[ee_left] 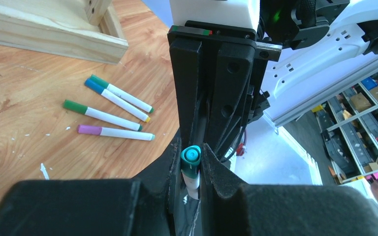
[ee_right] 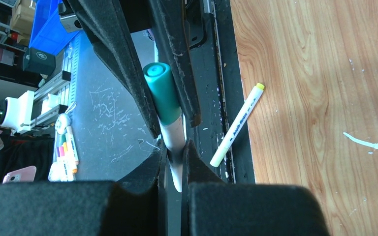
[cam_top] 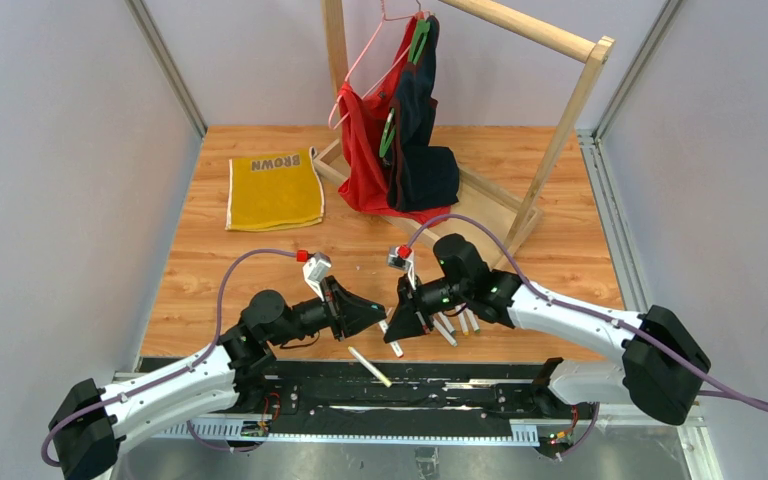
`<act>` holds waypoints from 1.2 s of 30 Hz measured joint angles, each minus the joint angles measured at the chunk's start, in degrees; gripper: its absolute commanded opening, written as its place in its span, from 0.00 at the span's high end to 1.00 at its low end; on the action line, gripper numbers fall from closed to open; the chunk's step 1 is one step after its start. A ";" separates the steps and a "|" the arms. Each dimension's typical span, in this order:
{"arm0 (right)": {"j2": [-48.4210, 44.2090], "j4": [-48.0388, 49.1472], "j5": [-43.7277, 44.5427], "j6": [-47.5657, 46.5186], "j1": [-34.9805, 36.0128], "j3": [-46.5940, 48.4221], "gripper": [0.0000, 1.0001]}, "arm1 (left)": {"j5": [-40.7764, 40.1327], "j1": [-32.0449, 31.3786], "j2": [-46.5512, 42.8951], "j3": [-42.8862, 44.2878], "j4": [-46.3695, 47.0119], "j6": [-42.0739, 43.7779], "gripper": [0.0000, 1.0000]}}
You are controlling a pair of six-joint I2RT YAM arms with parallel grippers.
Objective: Insert the pens into the pen caps
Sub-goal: Press the pen cap onto the pen.
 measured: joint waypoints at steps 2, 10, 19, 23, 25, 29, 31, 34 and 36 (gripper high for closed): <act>0.37 0.24 0.00 -0.02 0.00 0.00 0.99 | -0.02 0.07 0.09 -0.04 -0.22 0.00 1.00; 2.82 2.60 -2.03 1.29 -1.25 0.09 0.99 | -0.59 0.31 0.04 -0.74 0.17 0.83 1.00; 4.39 9.05 -5.64 4.98 -3.19 0.09 0.99 | -2.89 0.31 -1.81 -1.51 2.58 1.11 1.00; 5.29 11.45 -7.28 6.40 -3.58 0.09 0.99 | -3.21 0.31 -1.84 -1.60 3.17 1.20 1.00; 5.84 12.41 -7.76 6.88 -3.67 0.09 0.99 | -3.50 0.31 -1.40 -1.60 3.34 1.40 1.00; 5.86 12.46 -7.78 7.02 -3.82 0.09 0.99 | -3.54 0.31 -0.22 -1.60 4.26 1.53 1.00; 5.70 12.41 -7.74 6.93 -3.89 0.09 0.99 | -3.54 0.31 -0.04 -1.60 4.52 1.53 1.00; 5.46 12.37 -7.74 6.54 -3.91 0.09 0.99 | -3.54 0.31 -0.04 -1.55 4.70 1.55 0.95; 5.38 12.39 -7.74 6.27 -3.91 0.09 0.99 | -3.65 0.31 -0.04 -1.29 4.57 1.90 0.88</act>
